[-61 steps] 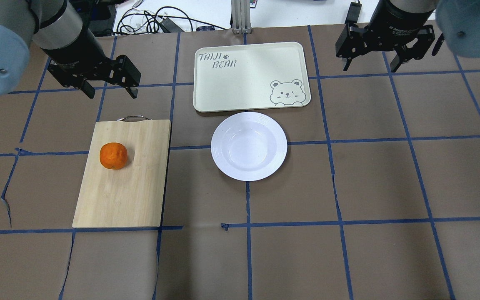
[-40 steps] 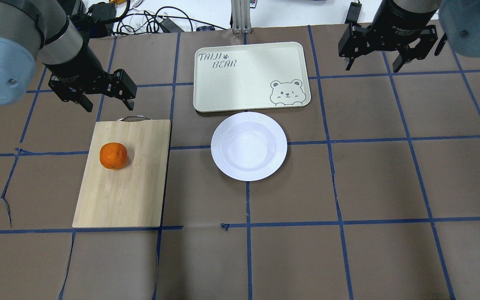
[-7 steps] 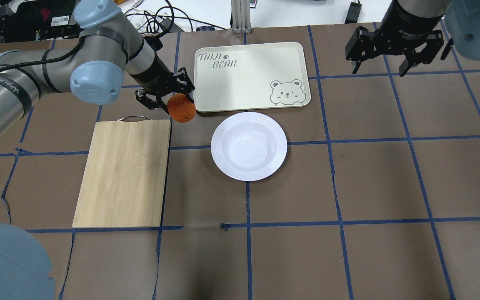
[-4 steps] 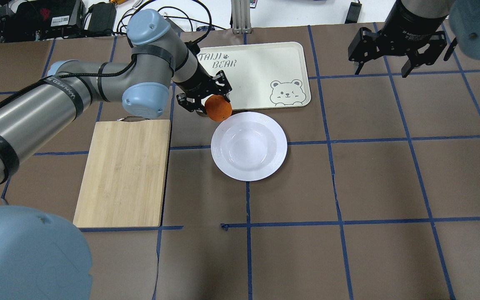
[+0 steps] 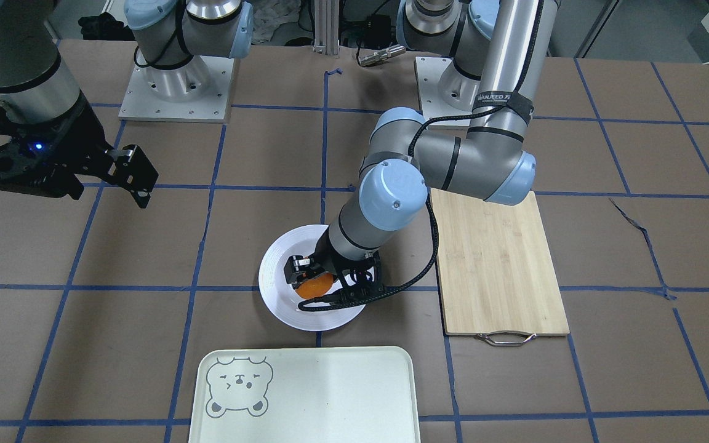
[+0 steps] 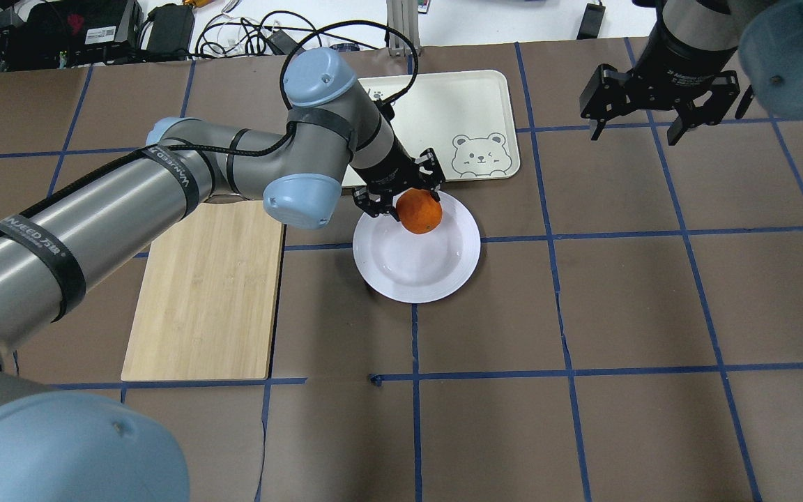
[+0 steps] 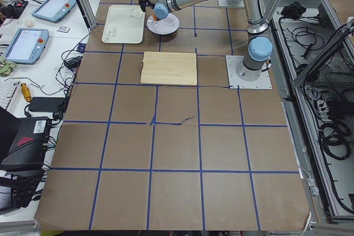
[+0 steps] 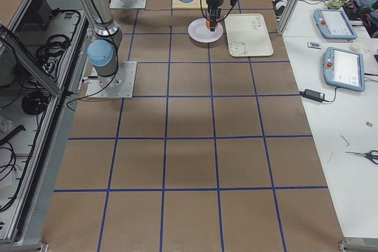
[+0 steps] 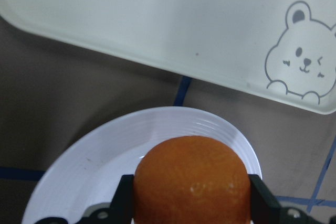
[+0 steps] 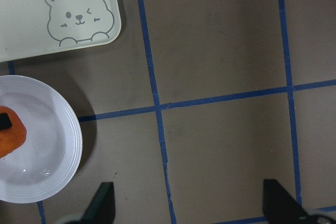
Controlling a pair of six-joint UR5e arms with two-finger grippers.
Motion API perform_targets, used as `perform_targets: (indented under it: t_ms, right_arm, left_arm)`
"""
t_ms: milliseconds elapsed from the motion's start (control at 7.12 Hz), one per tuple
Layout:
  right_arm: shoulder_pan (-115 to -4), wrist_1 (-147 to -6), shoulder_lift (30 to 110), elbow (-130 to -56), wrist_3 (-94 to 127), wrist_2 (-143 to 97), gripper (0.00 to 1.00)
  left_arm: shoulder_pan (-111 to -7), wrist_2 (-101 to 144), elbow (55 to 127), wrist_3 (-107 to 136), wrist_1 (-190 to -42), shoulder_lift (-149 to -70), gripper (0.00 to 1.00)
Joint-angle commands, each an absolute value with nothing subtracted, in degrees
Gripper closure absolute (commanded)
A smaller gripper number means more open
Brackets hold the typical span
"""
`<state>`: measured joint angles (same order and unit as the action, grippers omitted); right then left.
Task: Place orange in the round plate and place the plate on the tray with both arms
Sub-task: 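Lower the orange into the plate and open the left gripper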
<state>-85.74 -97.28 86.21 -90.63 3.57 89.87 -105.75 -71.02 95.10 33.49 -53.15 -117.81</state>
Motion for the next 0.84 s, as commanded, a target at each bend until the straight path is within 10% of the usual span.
perform_targets:
  t_ms: [0, 702]
  right_arm:
    - [-85.61, -97.29, 86.05, -90.88, 3.43, 89.74, 0.0]
    - [-83.41, -97.99, 85.69, -93.67, 2.91, 83.52, 0.0]
  left_arm:
    - [-106.08, -71.45, 98.08, 34.28, -52.56, -116.9, 0.0]
    - [-100.31, -84.17, 85.64, 20.53, -70.16, -109.36, 0.0]
